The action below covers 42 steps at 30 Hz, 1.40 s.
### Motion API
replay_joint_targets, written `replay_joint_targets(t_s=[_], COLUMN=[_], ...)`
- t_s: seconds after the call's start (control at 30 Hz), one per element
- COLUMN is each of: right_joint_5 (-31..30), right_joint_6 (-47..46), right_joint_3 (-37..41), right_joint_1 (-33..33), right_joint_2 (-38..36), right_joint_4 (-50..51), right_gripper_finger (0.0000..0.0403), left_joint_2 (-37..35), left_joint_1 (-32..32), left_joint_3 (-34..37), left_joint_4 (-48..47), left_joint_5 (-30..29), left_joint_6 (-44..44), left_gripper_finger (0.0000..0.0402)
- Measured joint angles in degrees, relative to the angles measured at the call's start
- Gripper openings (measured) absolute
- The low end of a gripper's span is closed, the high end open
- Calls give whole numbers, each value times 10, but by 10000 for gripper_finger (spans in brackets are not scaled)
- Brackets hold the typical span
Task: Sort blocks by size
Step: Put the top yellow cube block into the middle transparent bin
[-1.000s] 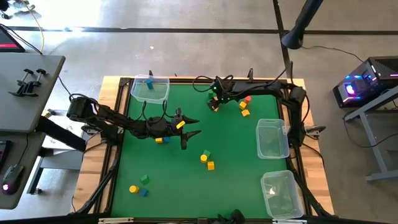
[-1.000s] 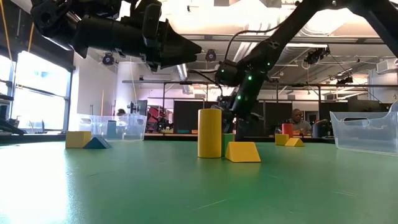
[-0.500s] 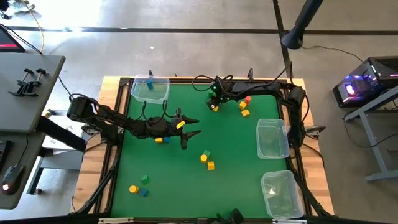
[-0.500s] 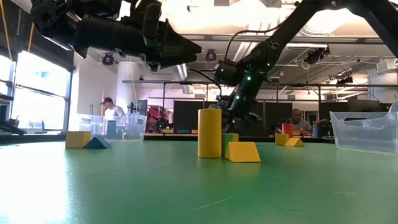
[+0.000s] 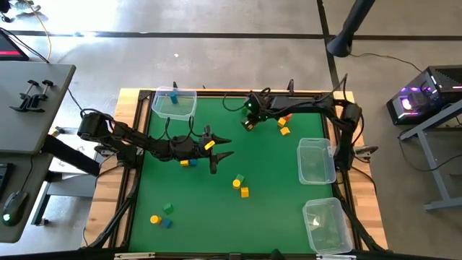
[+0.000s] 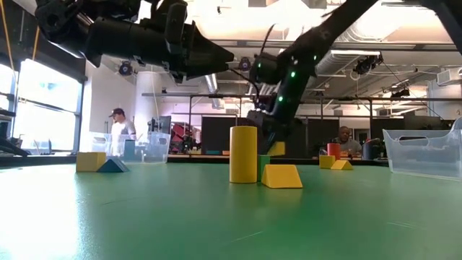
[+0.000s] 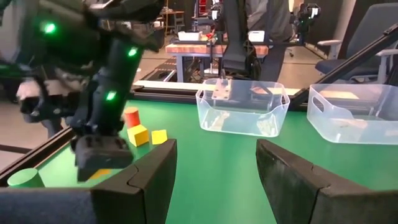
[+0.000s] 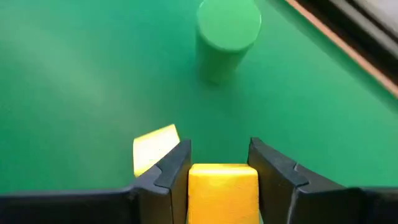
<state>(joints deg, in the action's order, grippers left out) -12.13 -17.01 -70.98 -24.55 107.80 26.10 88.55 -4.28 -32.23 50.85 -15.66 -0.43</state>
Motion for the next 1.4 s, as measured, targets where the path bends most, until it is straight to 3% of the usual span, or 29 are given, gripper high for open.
replay_joint_targets(t_s=[0.23,0.4,0.57,0.83,1.03,1.4], right_joint_5=[-89,-124,-163,-139,-101,-130], right_joint_6=[-8,-69,-222,-550,-643,-651], right_joint_3=[3,61,158,257,325,334], right_joint_1=[97,182,266,384,404,379], right_joint_2=[-77,-170,-293,-430,-444,-428], right_joint_4=[123,174,224,394,396,382], right_gripper_finger=[131,132,132,133,133,152], left_joint_2=[0,0,0,0,0,0], left_joint_1=[-12,-19,-22,-22,-22,-22], left_joint_3=[0,0,0,0,0,0], left_joint_4=[0,0,0,0,2,5], left_joint_5=[0,0,-1,-2,-2,-3], left_joint_6=[-4,-4,-3,1,6,7], left_gripper_finger=[207,207,207,207,207,207])
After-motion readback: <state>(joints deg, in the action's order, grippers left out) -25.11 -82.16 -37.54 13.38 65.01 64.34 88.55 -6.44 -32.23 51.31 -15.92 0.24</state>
